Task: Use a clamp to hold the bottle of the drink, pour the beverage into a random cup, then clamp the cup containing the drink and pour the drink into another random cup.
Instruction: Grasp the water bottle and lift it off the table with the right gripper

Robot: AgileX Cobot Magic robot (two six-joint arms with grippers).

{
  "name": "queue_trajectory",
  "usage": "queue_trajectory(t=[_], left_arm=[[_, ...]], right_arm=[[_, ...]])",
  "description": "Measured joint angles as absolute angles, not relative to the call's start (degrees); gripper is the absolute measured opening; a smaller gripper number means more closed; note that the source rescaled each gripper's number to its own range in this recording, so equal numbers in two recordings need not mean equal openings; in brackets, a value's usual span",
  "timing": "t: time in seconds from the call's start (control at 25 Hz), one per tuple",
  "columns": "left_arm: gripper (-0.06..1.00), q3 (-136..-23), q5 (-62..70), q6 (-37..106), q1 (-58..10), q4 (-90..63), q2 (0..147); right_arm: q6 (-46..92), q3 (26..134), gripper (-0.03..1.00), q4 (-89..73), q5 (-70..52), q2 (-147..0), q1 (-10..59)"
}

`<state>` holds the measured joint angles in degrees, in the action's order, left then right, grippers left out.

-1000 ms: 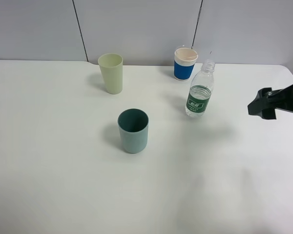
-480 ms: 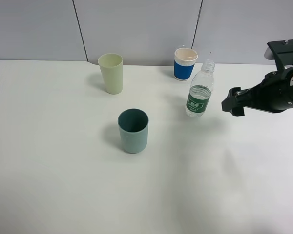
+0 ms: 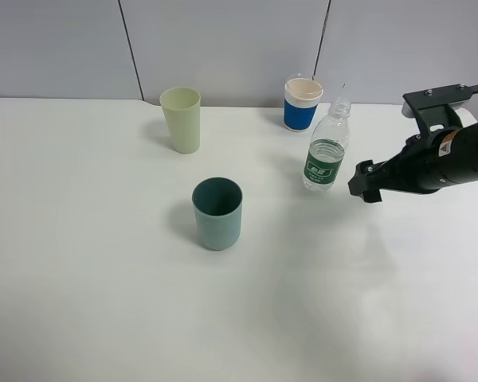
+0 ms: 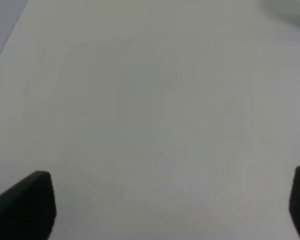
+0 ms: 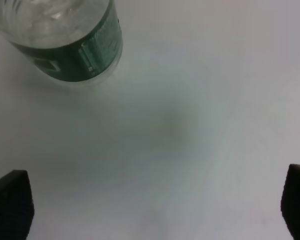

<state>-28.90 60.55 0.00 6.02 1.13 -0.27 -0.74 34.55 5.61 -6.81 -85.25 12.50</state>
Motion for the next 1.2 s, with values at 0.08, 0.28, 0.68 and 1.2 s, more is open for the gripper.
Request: queue_trajectory(t=[0.08, 0.28, 0.68, 1.2], left_arm=[[0.81, -28.90, 60.55, 0.00, 6.02, 1.13, -0.27], [0.81, -28.90, 60.55, 0.00, 6.02, 1.13, -0.27], [0.81, -28.90, 60.55, 0.00, 6.02, 1.13, -0.27], [0.81, -28.90, 60.55, 0.00, 6.02, 1.13, -0.27]], right_arm=[[-0.87, 34.55, 1.00, 5.68, -5.41, -86.24, 12.50], [-1.09, 33.08, 1.00, 8.09, 1.84, -88.51, 12.50], [3.49, 25.42, 1.00, 8.38, 27.09, -95.55, 12.50], [7.49, 25.31, 1.00, 7.53, 43.19, -105.10, 12.50]])
